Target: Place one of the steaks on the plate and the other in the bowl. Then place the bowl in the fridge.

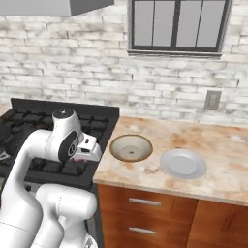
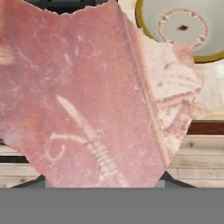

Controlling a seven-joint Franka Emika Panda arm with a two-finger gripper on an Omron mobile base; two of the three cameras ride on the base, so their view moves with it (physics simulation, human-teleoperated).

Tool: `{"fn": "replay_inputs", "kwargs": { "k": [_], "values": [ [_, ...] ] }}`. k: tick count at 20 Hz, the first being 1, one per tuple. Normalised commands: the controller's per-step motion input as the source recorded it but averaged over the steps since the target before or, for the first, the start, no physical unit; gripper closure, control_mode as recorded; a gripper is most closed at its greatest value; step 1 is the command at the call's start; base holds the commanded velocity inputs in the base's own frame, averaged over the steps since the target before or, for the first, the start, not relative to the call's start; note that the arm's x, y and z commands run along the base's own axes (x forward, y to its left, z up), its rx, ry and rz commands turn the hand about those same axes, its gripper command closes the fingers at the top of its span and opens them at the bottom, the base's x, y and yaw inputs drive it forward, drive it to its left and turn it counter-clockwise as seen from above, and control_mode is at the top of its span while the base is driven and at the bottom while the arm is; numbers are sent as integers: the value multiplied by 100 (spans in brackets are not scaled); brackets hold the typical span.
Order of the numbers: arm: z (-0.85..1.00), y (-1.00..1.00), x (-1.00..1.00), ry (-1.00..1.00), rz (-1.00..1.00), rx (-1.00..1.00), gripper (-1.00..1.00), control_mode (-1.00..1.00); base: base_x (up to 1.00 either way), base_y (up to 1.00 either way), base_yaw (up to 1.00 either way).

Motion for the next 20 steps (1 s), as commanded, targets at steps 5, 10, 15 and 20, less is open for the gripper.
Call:
{"fn": "replay_inputs", "kwargs": {
  "k": [5,10,15,20],
  "values": [
    [0,0,0,0,0,0,100,100,10,-98,-5],
    [0,0,0,0,0,0,100,100,27,-55,-4],
    [0,0,0,0,0,0,100,100,28,-24,0],
    [-3,-30,45,0,2,0,100,-100,16,-13,0]
  ]
}}
